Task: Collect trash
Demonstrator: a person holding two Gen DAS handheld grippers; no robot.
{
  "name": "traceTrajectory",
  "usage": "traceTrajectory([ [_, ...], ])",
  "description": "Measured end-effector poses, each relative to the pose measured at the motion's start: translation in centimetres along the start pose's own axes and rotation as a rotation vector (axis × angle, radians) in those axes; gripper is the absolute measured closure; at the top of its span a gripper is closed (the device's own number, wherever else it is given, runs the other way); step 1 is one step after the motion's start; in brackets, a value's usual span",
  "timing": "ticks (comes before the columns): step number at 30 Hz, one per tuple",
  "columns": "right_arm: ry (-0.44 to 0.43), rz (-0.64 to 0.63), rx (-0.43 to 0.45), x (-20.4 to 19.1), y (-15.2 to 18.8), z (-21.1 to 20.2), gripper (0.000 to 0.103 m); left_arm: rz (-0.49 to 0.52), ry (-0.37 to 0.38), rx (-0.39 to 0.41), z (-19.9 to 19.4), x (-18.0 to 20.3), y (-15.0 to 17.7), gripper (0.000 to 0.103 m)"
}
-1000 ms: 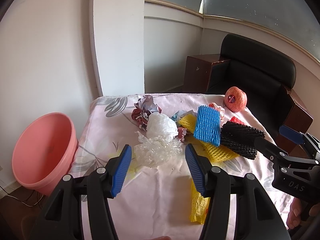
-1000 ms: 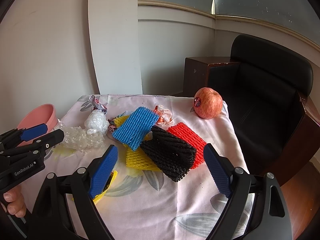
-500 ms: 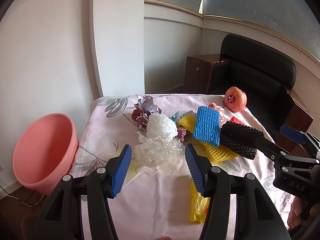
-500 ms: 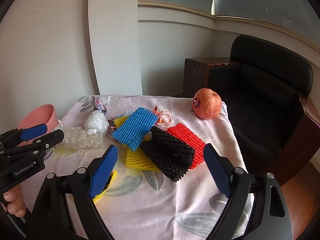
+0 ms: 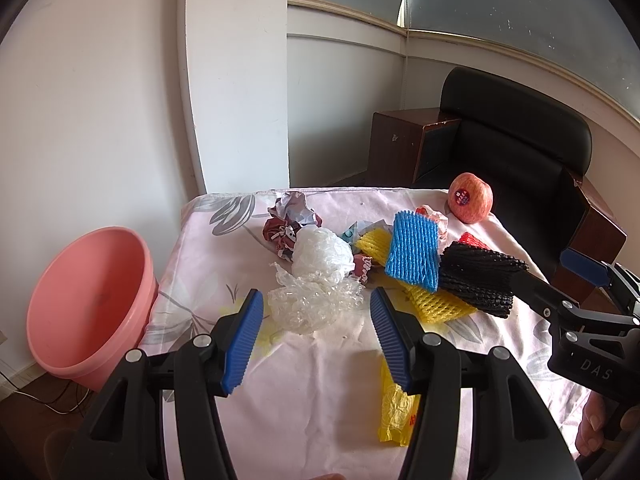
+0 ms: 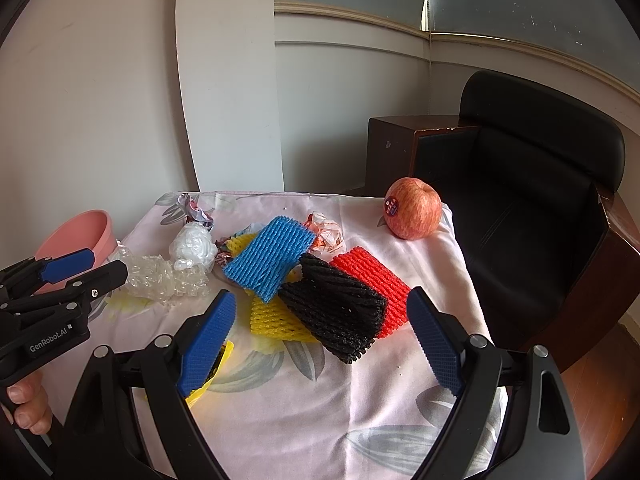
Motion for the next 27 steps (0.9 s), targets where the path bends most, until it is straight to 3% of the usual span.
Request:
traceTrajectory([
  [27,0.011,0.018,-0.015,1.1,0.8,0.0,0.015,0.033,0.034,0.004,-0.7,-0.4,0.7,0.048],
])
Point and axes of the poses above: each gripper's, at about its wrist camera, not at the fingertips, and z roughly the way its jaws point, x to its right, y to its underside, the point moved 7 cm from there along z, roughly the way its jaws point, and after that the axes turned 6 degrees about y, right-handed, at the moved point
